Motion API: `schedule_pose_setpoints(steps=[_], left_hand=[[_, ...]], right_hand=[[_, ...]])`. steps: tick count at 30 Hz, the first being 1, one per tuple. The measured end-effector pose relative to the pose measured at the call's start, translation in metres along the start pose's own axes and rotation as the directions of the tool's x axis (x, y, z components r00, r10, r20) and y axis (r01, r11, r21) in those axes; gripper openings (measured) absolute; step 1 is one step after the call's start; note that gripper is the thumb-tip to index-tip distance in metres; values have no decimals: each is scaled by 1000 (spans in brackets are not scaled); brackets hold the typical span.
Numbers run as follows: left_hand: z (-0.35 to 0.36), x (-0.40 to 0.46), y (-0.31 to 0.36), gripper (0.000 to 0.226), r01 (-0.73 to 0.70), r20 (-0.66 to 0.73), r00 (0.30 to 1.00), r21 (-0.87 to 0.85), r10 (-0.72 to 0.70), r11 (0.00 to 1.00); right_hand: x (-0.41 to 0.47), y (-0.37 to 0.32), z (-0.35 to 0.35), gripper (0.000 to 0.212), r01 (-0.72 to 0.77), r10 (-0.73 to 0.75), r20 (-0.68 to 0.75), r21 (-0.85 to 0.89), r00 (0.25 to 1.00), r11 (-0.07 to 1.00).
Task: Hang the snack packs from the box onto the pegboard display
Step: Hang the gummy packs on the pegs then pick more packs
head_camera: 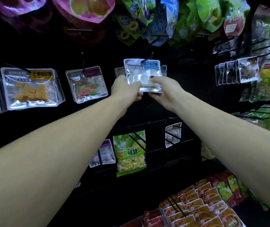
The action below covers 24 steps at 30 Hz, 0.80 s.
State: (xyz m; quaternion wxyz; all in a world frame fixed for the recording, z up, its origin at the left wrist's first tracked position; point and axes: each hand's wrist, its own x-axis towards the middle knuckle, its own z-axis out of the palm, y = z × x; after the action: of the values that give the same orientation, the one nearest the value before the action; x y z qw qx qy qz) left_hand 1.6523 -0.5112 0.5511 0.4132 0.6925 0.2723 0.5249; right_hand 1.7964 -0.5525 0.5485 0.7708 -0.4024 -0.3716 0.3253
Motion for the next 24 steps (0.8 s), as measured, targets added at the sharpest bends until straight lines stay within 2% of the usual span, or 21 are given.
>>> schedule_pose_setpoints(steps=[4,7,9,12,15,17,21,24], left_hand=[[4,15,-14,22,-2,-38,999,2,3,1000],[4,31,-27,15,9,-65,998,1,-9,1000],[3,43,-36,10,38,-75,996,8,-37,999],[1,56,-52,22,91,-68,994,86,-85,992],[-2,57,-63,7,138,-54,990,109,-132,984],[-6,54,-68,8,157,-60,987,114,-151,981],[-26,34,-64,5,160,-51,987,131,-154,978],[-48,6,-49,10,147,-32,989,120,-144,982]], right_hand=[[23,11,-1,39,22,-21,31,-13,999,1000],[41,21,4,34,25,-24,34,-23,999,999],[53,29,9,38,15,-15,11,-22,1000,1000],[71,41,14,40,25,-26,-24,-39,999,999],[80,48,16,57,15,-18,-112,-31,994,999],[77,50,16,63,0,-5,-152,-32,988,999],[55,56,13,79,-72,40,-211,-145,977,987],[24,59,13,80,-111,44,-262,-246,964,963]])
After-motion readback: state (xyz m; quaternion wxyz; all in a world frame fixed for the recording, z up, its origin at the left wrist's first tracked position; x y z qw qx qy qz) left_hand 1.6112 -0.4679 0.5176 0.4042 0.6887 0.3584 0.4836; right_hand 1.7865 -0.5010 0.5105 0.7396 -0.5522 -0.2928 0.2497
